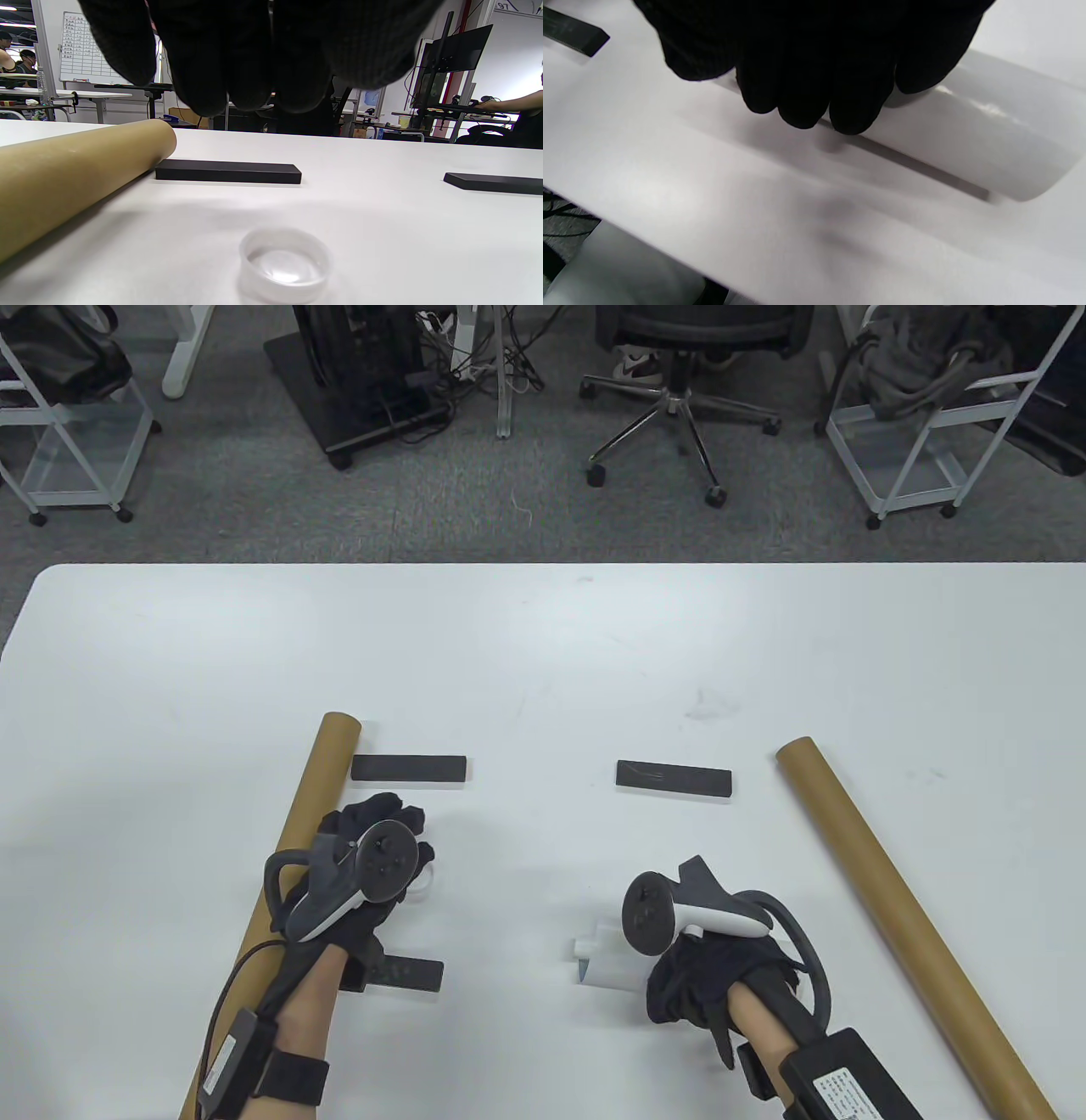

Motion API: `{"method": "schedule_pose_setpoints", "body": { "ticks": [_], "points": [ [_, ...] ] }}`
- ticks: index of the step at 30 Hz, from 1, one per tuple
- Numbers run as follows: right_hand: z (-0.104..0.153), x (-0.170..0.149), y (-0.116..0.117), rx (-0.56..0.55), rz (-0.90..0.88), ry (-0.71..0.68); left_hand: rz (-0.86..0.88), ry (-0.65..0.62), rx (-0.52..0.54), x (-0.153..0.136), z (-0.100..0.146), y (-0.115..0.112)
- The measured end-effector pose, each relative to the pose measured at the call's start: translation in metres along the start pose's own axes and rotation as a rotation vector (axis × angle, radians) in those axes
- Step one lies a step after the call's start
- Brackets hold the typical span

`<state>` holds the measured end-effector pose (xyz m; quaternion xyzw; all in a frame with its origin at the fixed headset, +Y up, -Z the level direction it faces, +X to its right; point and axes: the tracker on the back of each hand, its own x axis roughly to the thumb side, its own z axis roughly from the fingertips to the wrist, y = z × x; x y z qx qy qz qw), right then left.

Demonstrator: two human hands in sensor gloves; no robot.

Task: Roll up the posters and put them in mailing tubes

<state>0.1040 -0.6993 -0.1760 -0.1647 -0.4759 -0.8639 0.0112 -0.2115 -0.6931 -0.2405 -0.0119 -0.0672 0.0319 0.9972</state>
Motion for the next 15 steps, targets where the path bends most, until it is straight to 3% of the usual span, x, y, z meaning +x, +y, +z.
{"method": "schedule_pose_setpoints", "body": {
  "ticks": [3, 8, 12, 15],
  "points": [
    [-0.001, 0.004, 0.003, 0.009, 0.013, -0.022, -0.011, 0.002, -0.004, 0.001, -0.001, 0.000],
    [-0.006, 0.001, 0.004, -0.026, 0.074, 0.077, -0.011, 0.003, -0.003, 0.001, -0.001, 0.000],
    [-0.010, -0.003, 0.006, -0.160, 0.137, 0.141, -0.009, 0.001, -0.003, 0.001, -0.001, 0.000],
    [-0.018, -0.007, 0.015, -0.245, 0.296, 0.170, -0.003, -0.001, -0.011, 0.001, -0.001, -0.001]
  ]
}}
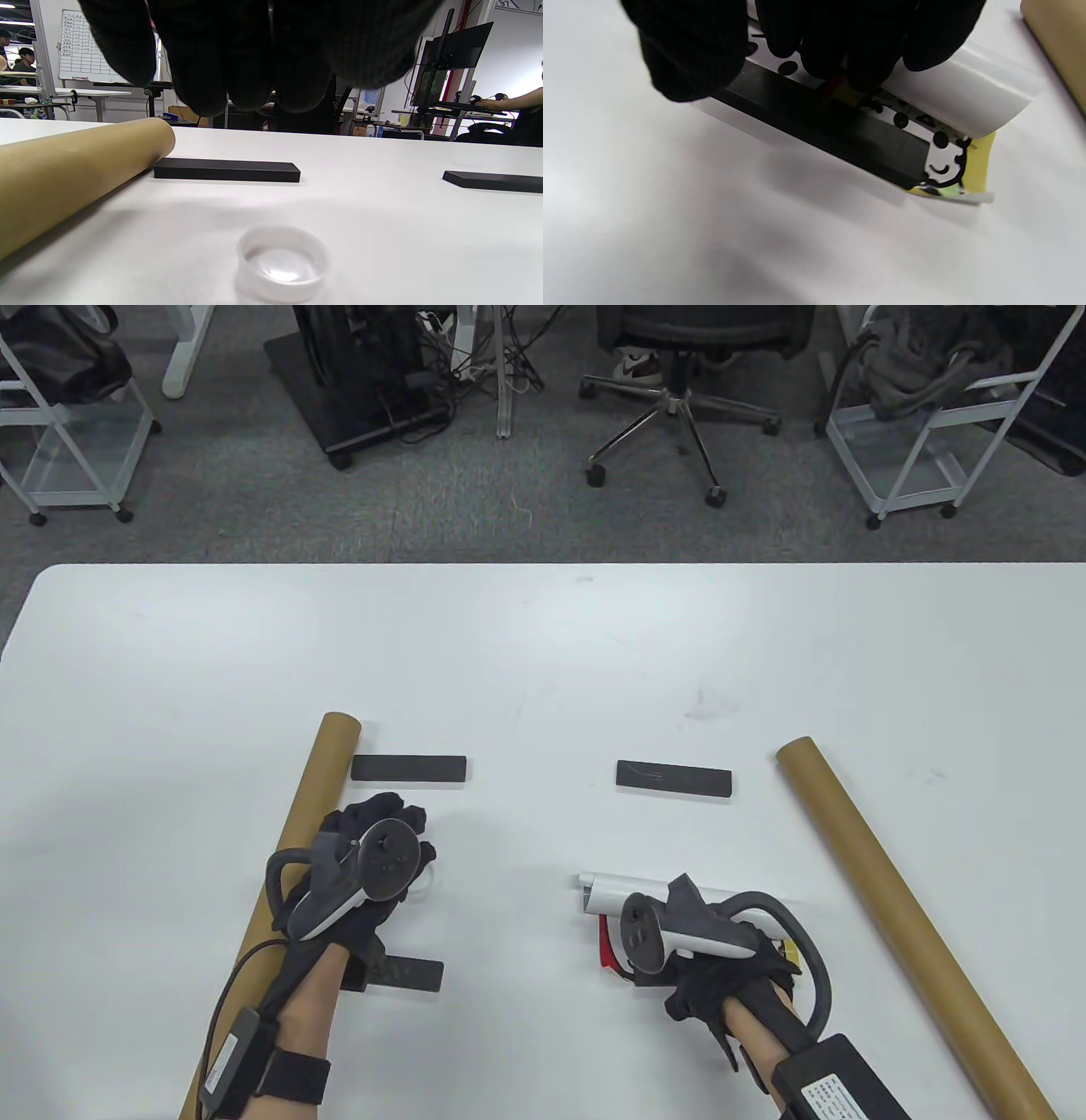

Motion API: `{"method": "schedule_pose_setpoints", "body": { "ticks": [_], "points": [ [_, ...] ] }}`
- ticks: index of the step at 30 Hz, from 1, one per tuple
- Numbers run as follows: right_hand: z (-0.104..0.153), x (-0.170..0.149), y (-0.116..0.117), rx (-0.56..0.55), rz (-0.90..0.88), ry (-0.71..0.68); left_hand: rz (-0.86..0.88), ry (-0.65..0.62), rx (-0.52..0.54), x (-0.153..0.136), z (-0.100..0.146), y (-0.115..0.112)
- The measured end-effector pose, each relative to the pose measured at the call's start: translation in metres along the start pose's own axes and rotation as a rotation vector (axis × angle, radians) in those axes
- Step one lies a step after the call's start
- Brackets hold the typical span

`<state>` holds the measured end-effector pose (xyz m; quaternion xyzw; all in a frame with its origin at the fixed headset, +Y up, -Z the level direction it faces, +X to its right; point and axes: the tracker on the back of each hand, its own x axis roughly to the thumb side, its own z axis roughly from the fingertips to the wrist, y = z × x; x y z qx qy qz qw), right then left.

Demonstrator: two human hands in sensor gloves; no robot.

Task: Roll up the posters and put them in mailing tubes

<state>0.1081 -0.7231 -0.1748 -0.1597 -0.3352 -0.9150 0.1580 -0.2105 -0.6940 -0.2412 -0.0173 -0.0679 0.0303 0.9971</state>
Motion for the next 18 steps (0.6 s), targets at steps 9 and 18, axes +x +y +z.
{"method": "schedule_pose_setpoints", "body": {
  "ticks": [9, 18],
  "points": [
    [-0.012, 0.014, 0.019, -0.239, 0.239, 0.008, -0.007, 0.005, 0.001, 0.000, 0.000, 0.001],
    [-0.017, 0.014, 0.016, -0.306, 0.258, -0.008, -0.003, 0.010, -0.005, -0.002, 0.001, 0.002]
  ]
}}
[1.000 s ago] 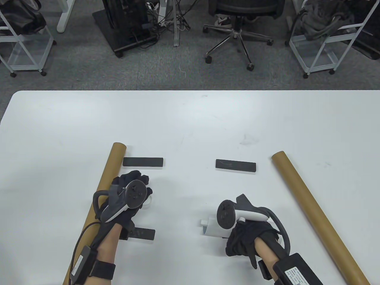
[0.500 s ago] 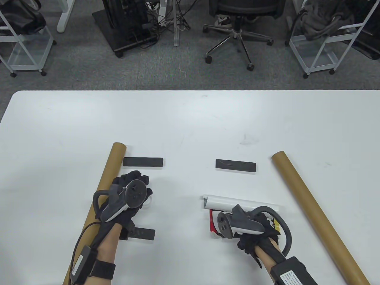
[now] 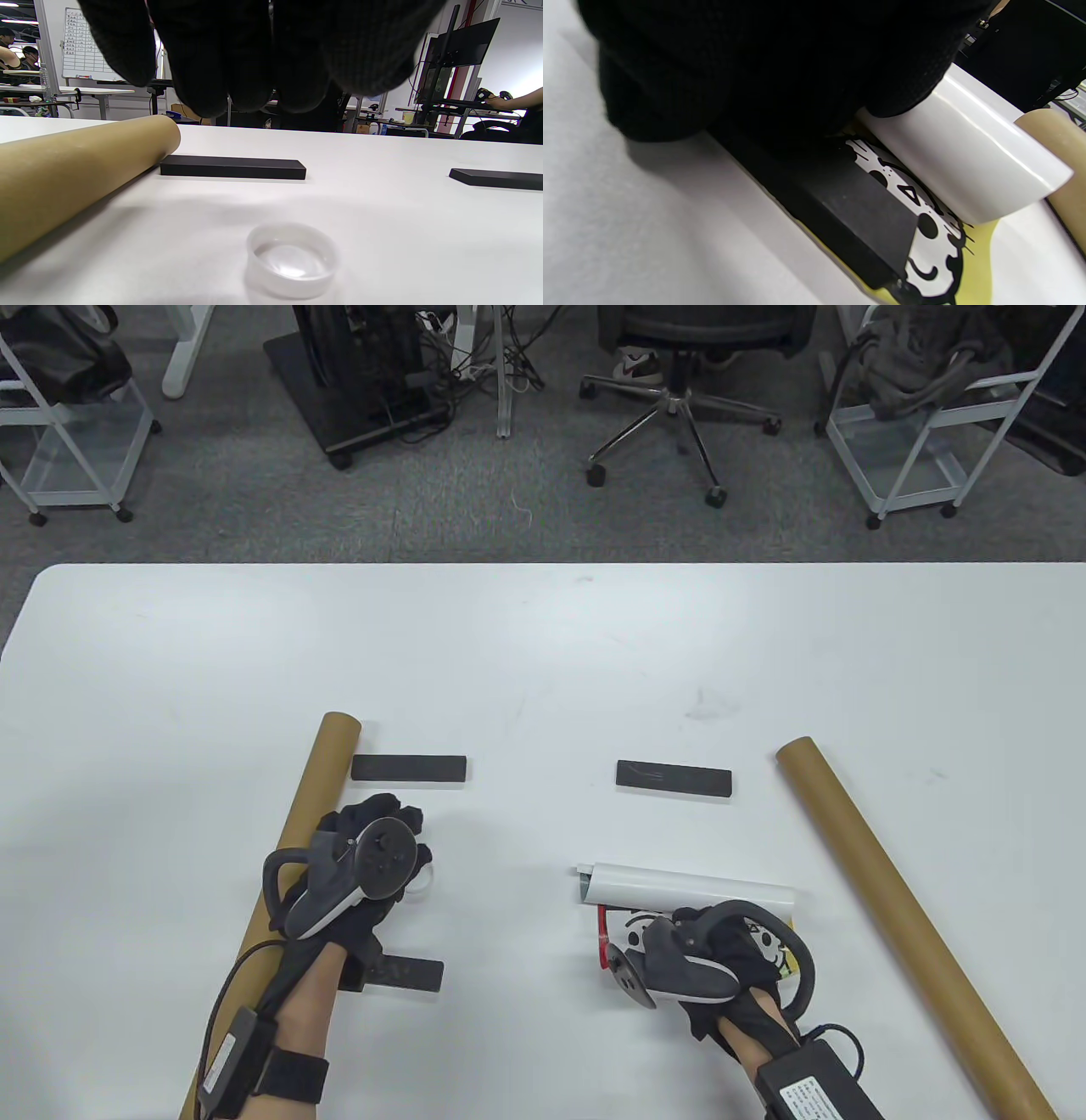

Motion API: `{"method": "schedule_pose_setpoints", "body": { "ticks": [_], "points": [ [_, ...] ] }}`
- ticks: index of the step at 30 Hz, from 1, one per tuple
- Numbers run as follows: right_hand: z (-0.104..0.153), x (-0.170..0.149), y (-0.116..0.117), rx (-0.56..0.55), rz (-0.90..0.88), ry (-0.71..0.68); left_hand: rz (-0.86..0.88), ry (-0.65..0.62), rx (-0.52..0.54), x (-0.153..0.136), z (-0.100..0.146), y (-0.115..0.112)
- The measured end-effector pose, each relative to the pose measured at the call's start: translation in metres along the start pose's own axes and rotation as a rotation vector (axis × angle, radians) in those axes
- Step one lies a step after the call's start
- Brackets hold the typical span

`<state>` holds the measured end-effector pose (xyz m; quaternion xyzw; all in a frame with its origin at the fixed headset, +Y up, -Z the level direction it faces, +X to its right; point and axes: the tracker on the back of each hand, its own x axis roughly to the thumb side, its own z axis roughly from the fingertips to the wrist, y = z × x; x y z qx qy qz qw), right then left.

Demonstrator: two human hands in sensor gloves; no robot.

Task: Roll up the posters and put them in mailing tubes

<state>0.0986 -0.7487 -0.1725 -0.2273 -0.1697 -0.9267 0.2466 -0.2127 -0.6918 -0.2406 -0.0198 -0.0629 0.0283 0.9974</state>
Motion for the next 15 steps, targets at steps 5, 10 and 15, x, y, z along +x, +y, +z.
{"method": "schedule_pose_setpoints", "body": {
  "ticks": [5, 10, 15],
  "points": [
    [0.000, -0.004, -0.006, 0.014, -0.022, 0.008, -0.009, -0.004, 0.008, 0.001, 0.000, 0.001],
    [0.003, -0.010, -0.019, 0.034, -0.038, 0.021, -0.013, 0.000, 0.002, 0.000, 0.000, 0.001],
    [0.009, -0.019, -0.031, 0.022, -0.057, 0.044, -0.016, 0.001, 0.005, 0.001, 0.000, 0.002]
  ]
}}
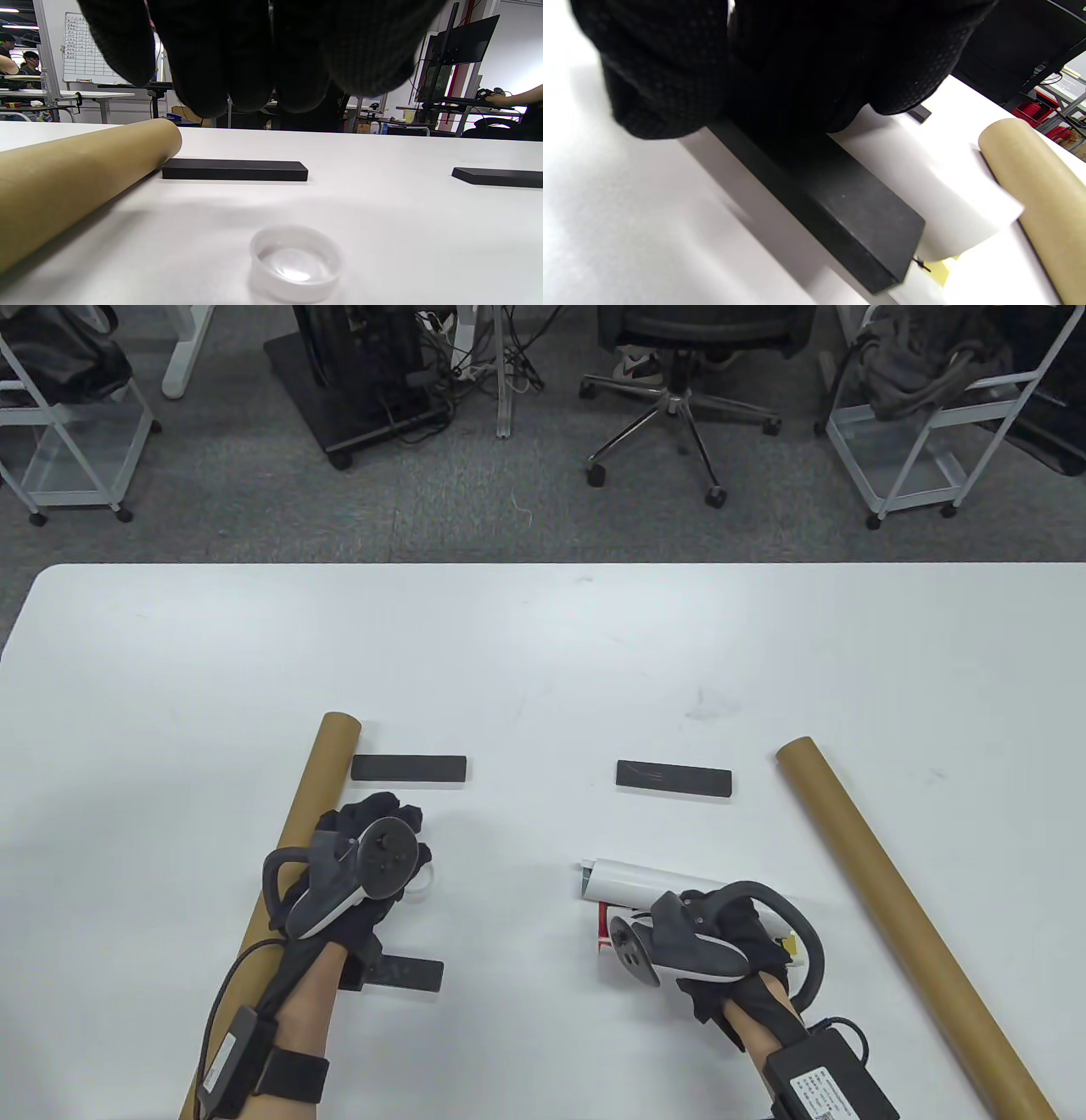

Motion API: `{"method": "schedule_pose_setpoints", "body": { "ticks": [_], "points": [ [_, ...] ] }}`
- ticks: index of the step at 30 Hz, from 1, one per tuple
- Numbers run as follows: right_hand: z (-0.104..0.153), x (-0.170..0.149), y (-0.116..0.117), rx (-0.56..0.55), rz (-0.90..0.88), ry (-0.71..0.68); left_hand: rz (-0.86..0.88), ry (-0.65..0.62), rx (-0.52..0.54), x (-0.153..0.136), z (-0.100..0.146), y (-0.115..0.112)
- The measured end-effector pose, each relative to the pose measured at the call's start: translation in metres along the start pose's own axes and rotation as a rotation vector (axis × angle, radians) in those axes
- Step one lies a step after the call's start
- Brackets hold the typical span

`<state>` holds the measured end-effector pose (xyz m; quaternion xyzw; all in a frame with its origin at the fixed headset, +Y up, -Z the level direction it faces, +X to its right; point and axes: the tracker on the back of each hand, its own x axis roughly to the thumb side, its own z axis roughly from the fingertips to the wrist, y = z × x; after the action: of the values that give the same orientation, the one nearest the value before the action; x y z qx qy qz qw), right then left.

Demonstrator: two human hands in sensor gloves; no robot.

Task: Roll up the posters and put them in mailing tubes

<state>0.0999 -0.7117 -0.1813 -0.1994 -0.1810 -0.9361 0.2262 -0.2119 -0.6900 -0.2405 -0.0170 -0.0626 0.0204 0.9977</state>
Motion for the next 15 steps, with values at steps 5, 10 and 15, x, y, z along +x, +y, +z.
{"method": "schedule_pose_setpoints", "body": {
  "ticks": [5, 10, 15],
  "points": [
    [0.005, -0.004, -0.007, -0.003, -0.021, 0.004, -0.002, -0.001, 0.003, 0.000, 0.000, 0.000],
    [0.008, -0.001, -0.009, 0.035, -0.035, -0.016, -0.002, -0.001, 0.000, 0.001, 0.000, 0.000],
    [0.007, 0.009, -0.004, 0.125, -0.056, -0.059, 0.001, 0.002, -0.005, 0.000, 0.000, 0.000]
  ]
}}
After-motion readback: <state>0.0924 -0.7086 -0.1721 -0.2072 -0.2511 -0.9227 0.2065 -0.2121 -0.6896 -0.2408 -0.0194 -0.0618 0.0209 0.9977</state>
